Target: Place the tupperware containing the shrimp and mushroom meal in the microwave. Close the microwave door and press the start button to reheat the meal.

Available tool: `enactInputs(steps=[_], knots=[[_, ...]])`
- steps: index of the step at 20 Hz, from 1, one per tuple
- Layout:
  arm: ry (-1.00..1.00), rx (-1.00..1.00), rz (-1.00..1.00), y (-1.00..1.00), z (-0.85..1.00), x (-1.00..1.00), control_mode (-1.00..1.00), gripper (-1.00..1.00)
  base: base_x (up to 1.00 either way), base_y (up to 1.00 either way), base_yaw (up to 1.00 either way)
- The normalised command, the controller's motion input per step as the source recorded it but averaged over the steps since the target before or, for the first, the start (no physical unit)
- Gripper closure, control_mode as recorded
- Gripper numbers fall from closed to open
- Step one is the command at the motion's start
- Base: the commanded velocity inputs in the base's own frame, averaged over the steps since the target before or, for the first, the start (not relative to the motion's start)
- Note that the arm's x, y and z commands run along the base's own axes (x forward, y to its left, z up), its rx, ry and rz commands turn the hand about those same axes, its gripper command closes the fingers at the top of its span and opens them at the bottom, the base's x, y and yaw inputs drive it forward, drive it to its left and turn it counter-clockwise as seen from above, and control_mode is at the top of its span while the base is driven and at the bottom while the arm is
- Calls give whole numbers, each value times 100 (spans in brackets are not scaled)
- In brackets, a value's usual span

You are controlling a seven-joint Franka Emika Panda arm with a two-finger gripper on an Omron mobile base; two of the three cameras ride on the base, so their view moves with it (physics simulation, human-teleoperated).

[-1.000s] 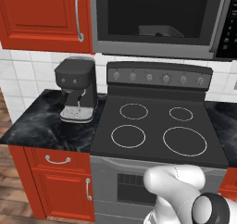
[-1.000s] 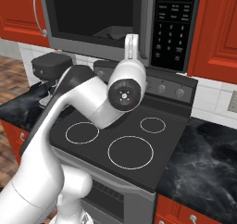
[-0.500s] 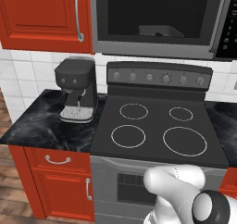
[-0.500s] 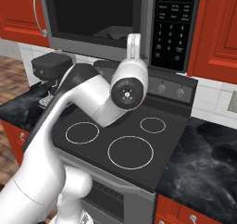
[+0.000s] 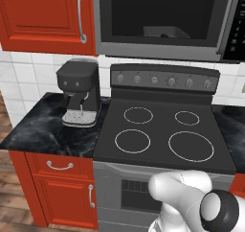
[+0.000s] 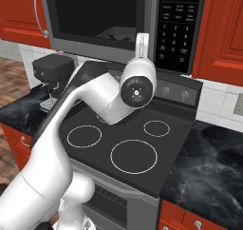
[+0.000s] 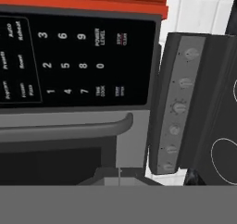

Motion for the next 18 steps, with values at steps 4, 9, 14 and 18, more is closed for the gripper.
enactInputs(steps=[4, 9, 14, 18], knots=[[0, 5, 0, -21, 0, 19, -100, 100, 0, 0, 0], [0, 4, 0, -18, 0, 19, -100, 100, 0, 0, 0], [0, 0, 0, -1, 0, 22, -100, 100, 0, 0, 0], [0, 0, 0, 0, 0, 23, -100, 100, 0, 0, 0]])
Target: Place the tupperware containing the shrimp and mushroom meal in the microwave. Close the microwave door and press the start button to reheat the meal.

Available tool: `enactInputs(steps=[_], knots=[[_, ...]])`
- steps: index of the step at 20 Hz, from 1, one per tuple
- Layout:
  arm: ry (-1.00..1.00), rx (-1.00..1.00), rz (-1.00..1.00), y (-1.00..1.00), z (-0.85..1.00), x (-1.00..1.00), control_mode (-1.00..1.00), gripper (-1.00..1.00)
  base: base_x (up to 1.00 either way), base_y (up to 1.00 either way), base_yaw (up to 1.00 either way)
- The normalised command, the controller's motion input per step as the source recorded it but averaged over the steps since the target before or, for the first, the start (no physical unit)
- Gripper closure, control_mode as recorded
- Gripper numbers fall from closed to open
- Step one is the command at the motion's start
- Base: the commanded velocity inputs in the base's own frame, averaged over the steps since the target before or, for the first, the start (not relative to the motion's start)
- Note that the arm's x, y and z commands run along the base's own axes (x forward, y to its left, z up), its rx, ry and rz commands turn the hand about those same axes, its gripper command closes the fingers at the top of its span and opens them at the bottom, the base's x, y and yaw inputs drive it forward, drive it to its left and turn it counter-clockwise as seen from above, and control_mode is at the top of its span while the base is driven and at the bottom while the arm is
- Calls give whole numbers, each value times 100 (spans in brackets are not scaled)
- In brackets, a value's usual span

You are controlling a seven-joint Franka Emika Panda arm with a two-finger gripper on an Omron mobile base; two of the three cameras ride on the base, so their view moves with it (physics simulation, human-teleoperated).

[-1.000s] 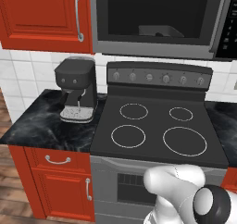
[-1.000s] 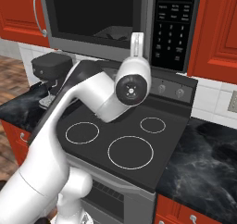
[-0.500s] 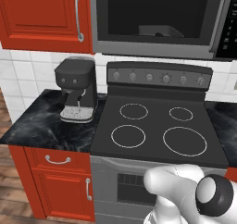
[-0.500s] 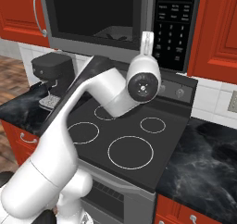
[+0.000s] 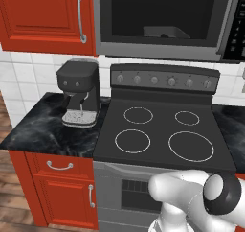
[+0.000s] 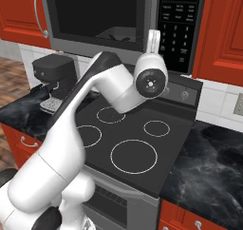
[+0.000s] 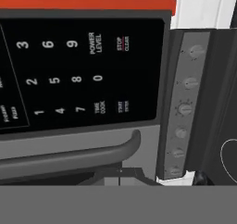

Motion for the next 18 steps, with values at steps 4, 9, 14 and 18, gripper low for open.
enactInputs(steps=[4, 9, 14, 18], knots=[[0, 0, 0, 0, 0, 25, -100, 100, 0, 0, 0], [0, 0, 0, 0, 0, 18, -100, 100, 0, 0, 0], [0, 0, 0, -8, -2, 9, -100, 100, 0, 0, 0], [0, 0, 0, -12, -2, 5, -100, 100, 0, 0, 0]])
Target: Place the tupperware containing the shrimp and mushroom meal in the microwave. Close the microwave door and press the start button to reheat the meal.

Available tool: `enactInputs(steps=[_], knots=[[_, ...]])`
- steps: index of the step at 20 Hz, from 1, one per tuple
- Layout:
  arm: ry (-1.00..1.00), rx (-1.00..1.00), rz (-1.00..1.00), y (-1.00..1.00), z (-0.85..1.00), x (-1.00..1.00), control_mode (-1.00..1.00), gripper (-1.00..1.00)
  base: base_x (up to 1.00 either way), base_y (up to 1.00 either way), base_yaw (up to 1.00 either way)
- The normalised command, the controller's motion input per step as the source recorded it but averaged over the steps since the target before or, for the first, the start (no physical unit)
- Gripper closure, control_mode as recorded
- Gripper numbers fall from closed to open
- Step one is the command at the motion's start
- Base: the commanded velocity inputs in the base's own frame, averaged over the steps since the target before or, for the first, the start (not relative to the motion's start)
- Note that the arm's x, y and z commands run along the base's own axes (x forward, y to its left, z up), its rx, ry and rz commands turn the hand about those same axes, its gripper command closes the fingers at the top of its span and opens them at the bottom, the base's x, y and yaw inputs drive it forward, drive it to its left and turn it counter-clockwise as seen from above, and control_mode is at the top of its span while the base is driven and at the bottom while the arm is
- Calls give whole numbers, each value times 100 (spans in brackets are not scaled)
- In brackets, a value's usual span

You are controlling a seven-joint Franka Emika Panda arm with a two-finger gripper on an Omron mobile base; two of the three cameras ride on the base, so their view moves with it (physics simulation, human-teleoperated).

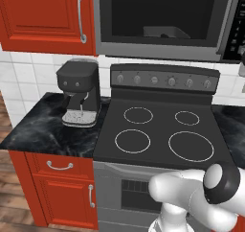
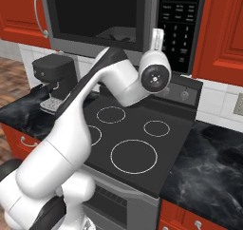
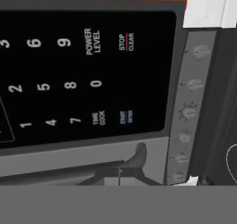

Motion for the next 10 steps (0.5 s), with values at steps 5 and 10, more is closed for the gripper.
enactInputs(steps=[5, 10], knots=[[0, 0, 0, -8, -7, 6, -100, 100, 0, 0, 0], [0, 0, 0, 0, -9, 13, -100, 100, 0, 0, 0]])
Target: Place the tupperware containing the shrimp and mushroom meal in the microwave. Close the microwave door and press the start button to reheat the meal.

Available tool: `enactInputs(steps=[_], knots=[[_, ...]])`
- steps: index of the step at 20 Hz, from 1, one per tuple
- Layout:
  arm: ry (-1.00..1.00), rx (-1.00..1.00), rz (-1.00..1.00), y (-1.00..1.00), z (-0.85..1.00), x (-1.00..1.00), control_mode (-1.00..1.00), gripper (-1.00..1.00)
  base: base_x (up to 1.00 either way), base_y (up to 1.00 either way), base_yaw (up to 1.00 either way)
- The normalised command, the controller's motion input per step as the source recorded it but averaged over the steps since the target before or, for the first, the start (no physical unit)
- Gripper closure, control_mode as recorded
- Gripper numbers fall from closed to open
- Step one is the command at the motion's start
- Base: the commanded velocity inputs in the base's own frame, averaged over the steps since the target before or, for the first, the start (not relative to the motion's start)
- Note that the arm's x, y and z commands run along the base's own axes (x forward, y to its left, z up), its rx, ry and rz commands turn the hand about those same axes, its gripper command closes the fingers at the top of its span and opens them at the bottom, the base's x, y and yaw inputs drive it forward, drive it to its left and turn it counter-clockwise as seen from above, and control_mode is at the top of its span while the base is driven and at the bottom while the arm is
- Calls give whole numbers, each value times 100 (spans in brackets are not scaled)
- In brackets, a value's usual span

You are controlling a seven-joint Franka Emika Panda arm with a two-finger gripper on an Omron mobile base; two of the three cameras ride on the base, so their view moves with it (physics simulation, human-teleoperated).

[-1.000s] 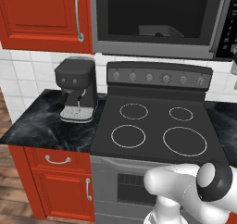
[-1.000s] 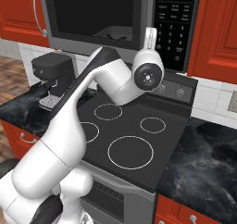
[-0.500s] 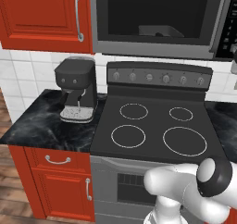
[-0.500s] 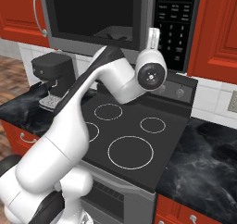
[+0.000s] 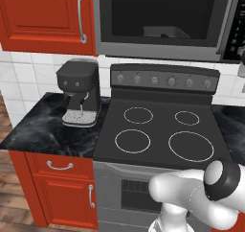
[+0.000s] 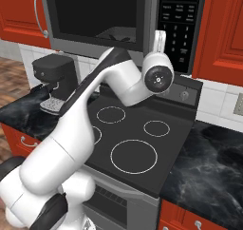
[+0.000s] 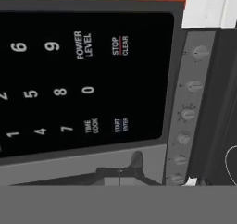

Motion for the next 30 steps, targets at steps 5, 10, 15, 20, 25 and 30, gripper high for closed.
enactInputs(steps=[5, 10, 15, 20, 25, 30], knots=[[0, 0, 0, 0, -5, 19, -100, 100, 0, 0, 0], [0, 0, 0, -8, -2, 15, -100, 100, 0, 0, 0], [0, 0, 0, -15, -3, 10, -100, 100, 0, 0, 0], [0, 0, 0, -14, -5, 12, -100, 100, 0, 0, 0], [0, 0, 0, -2, -7, 18, -100, 100, 0, 0, 0], [0, 0, -2, 0, -5, 23, -100, 100, 0, 0, 0]])
